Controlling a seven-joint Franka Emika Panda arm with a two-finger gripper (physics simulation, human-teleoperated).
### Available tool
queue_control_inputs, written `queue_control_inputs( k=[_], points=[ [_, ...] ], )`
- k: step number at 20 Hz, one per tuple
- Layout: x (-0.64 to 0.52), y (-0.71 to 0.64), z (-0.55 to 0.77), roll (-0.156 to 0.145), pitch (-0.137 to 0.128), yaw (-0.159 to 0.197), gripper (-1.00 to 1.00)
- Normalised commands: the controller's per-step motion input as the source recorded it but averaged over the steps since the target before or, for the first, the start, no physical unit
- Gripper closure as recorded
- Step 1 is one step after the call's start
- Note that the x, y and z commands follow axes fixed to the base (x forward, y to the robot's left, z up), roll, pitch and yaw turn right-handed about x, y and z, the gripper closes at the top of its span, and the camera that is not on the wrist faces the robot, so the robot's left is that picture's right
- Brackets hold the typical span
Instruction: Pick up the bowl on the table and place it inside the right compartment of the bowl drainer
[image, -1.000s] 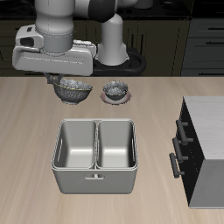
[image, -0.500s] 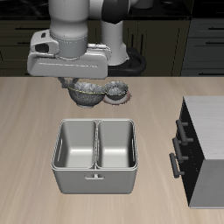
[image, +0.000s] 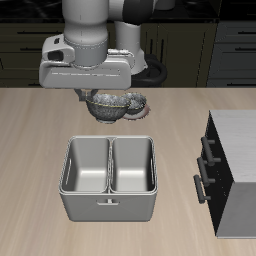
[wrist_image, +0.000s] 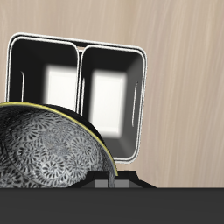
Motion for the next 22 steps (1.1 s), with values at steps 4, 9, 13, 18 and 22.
queue_control_inputs(
  k=[4, 9, 13, 18, 22],
  points=[
    [0.07, -0.01, -0.07, -0.019, 0.006, -0.001, 1.0],
    [0.05, -0.03, -0.12, -0.013, 0.016, 0.0, 1.0],
    [0.04, -0.05, -0.1, -0.003, 0.015, -0.007, 1.0],
    [0.04, -0.09, -0.17, -0.015, 0.026, 0.007, 1.0],
    [0.01, -0.06, -0.19, -0.003, 0.033, -0.001, 1.0]
  ],
)
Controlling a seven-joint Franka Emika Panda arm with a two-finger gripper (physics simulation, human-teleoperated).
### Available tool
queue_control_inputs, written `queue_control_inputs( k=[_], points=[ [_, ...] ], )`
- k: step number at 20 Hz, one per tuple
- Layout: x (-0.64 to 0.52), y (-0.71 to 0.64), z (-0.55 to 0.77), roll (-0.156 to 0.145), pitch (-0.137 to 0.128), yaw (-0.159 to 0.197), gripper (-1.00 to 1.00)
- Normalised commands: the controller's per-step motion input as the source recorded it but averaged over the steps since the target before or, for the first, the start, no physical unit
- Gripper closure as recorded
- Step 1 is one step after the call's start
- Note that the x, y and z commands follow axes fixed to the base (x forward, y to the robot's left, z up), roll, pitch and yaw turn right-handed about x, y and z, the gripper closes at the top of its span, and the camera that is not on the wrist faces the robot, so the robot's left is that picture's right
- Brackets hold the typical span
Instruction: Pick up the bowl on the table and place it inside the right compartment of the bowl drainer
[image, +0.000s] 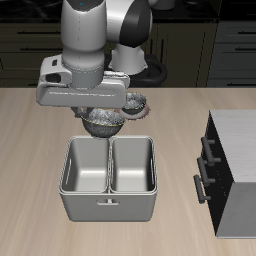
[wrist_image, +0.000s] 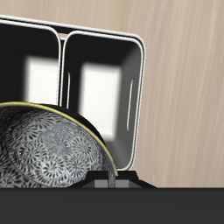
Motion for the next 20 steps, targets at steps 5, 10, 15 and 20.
queue_control_inputs(
  k=[5, 10, 15, 20],
  points=[
    [0.01, -0.08, -0.17, -0.019, 0.025, 0.013, 1.0],
    [0.02, -0.12, -0.05, -0.023, 0.008, -0.001, 1.0],
    [0.02, -0.12, -0.09, -0.018, 0.011, 0.0, 1.0],
    [0.01, -0.05, -0.12, -0.01, 0.017, 0.007, 1.0]
  ],
)
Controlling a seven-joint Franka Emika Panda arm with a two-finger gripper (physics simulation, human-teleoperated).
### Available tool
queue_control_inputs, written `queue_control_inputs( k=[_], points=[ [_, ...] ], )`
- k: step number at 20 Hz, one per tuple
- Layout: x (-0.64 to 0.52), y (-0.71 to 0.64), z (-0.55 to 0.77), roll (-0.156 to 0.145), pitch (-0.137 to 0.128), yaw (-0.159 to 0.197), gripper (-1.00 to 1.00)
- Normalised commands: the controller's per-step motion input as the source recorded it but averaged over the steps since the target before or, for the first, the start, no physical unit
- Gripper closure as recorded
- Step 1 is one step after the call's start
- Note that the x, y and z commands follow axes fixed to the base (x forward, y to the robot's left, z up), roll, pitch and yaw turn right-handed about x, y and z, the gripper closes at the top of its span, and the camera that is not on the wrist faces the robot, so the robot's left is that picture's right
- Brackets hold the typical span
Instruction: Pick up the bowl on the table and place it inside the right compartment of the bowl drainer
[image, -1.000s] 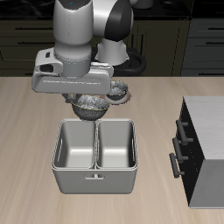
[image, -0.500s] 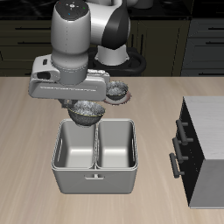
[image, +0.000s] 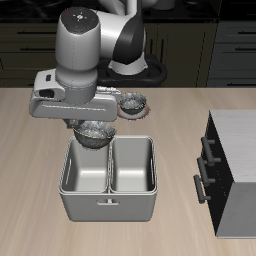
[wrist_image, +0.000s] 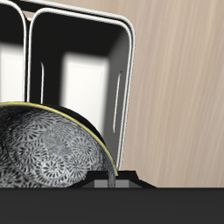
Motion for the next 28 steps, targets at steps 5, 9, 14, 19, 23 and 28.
queue_control_inputs(
  k=[5, 9, 14, 19, 23, 28],
  points=[
    [0.0, -0.03, -0.11, -0.007, 0.014, 0.009, 1.0],
    [-0.03, -0.04, -0.1, -0.001, 0.015, 0.01, 1.0],
    [-0.05, -0.1, 0.04, -0.079, -0.047, 0.051, 1.0],
    [-0.01, -0.07, 0.05, 0.023, 0.015, -0.025, -1.0],
    [-0.01, -0.06, -0.04, -0.001, 0.011, 0.0, -1.0],
    [-0.02, -0.04, 0.0, 0.001, 0.003, -0.002, -1.0]
  ],
)
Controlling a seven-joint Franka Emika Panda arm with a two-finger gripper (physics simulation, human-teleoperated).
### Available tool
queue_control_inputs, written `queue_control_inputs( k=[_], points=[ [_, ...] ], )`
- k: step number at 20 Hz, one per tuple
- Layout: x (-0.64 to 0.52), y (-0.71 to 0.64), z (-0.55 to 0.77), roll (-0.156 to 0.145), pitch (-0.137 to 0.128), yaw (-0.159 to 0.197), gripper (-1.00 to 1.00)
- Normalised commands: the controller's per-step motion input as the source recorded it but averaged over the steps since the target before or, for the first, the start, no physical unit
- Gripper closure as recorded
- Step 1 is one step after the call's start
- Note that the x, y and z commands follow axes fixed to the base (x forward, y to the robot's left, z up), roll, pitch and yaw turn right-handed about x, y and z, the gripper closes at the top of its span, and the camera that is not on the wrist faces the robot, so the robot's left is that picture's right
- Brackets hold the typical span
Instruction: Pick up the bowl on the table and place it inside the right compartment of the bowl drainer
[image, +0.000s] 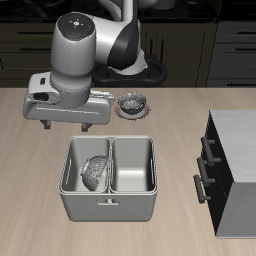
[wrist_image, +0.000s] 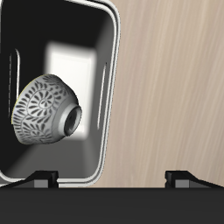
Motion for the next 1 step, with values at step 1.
queue_control_inputs(
  k=[1],
  points=[
    [-0.03, 0.04, 0.04, 0.013, -0.01, 0.006, -1.0]
  ],
)
